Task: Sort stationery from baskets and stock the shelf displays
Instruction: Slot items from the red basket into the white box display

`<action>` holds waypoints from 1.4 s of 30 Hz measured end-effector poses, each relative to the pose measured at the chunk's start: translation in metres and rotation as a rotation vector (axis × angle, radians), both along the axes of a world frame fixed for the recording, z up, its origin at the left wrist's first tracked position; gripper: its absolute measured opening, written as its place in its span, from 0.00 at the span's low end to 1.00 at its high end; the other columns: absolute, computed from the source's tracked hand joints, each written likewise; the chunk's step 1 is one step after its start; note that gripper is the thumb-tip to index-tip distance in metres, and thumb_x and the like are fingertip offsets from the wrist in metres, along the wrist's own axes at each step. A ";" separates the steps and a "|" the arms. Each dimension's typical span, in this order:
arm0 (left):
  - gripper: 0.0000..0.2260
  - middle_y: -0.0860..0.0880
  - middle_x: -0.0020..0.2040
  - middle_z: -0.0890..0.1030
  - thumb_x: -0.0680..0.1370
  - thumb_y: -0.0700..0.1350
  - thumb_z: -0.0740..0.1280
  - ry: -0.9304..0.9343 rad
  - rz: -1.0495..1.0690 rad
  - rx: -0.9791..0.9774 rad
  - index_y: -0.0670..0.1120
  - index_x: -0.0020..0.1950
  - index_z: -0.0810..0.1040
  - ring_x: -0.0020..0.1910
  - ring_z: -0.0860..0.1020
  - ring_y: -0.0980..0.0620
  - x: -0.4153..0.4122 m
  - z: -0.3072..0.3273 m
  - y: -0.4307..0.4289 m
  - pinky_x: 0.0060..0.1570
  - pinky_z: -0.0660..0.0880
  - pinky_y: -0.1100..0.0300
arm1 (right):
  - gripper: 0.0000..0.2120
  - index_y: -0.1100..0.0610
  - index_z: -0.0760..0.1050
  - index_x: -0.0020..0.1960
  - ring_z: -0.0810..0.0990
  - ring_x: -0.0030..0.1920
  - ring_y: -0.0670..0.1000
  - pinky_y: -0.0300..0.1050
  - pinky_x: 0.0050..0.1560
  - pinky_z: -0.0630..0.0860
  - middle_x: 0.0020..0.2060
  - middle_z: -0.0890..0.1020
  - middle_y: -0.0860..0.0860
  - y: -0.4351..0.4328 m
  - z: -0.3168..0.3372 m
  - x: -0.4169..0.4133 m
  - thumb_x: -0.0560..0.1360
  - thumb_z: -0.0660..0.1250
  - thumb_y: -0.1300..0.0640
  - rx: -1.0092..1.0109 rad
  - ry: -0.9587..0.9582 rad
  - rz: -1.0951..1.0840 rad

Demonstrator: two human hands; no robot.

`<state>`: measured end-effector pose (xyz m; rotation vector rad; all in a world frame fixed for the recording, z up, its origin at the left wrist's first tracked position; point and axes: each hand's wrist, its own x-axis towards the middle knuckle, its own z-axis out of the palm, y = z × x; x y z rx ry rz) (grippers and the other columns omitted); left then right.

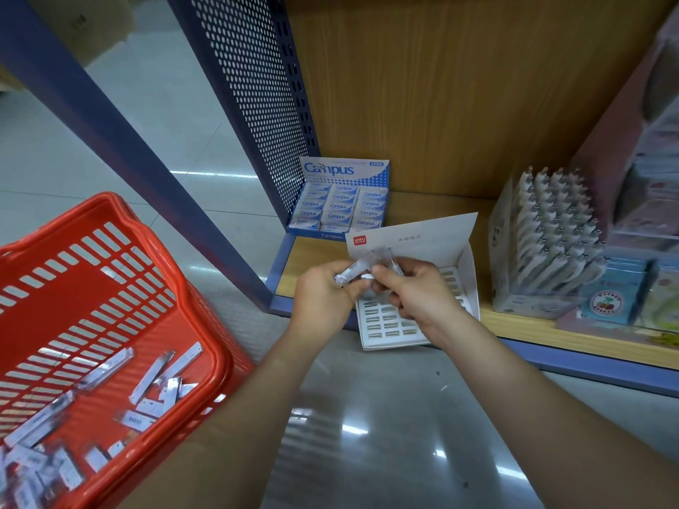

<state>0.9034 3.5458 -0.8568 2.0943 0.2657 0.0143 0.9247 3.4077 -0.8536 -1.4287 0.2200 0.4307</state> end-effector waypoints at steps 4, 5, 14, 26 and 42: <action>0.03 0.43 0.41 0.85 0.75 0.43 0.73 0.015 0.078 -0.194 0.44 0.44 0.85 0.41 0.80 0.50 -0.002 -0.003 0.003 0.47 0.78 0.47 | 0.06 0.62 0.79 0.51 0.72 0.20 0.38 0.28 0.21 0.64 0.34 0.79 0.50 0.002 -0.004 0.000 0.76 0.70 0.62 -0.045 -0.001 -0.017; 0.06 0.39 0.43 0.84 0.74 0.43 0.73 0.021 0.111 -0.236 0.41 0.45 0.84 0.41 0.79 0.50 -0.003 -0.003 0.002 0.46 0.78 0.46 | 0.05 0.60 0.79 0.50 0.71 0.19 0.39 0.29 0.20 0.62 0.33 0.79 0.50 0.003 -0.007 0.000 0.76 0.70 0.60 -0.061 0.017 -0.015; 0.04 0.52 0.33 0.81 0.74 0.42 0.74 0.139 0.259 -0.439 0.45 0.42 0.80 0.26 0.77 0.63 -0.002 -0.001 -0.014 0.25 0.70 0.70 | 0.07 0.57 0.79 0.48 0.66 0.27 0.44 0.37 0.24 0.60 0.34 0.77 0.51 -0.002 -0.017 0.004 0.75 0.71 0.54 -0.078 0.166 0.033; 0.10 0.55 0.25 0.66 0.77 0.47 0.70 0.156 0.164 -0.585 0.48 0.36 0.76 0.23 0.61 0.58 -0.039 0.019 -0.017 0.22 0.58 0.67 | 0.05 0.66 0.81 0.49 0.78 0.32 0.46 0.35 0.34 0.76 0.33 0.79 0.54 -0.049 0.002 -0.028 0.75 0.69 0.65 0.019 0.106 0.323; 0.09 0.49 0.31 0.66 0.78 0.45 0.69 0.225 0.339 -0.595 0.43 0.41 0.75 0.26 0.60 0.55 -0.050 0.012 -0.013 0.23 0.56 0.64 | 0.14 0.58 0.80 0.50 0.86 0.44 0.54 0.39 0.44 0.80 0.45 0.85 0.54 -0.043 0.016 -0.033 0.70 0.70 0.73 0.106 -0.160 0.094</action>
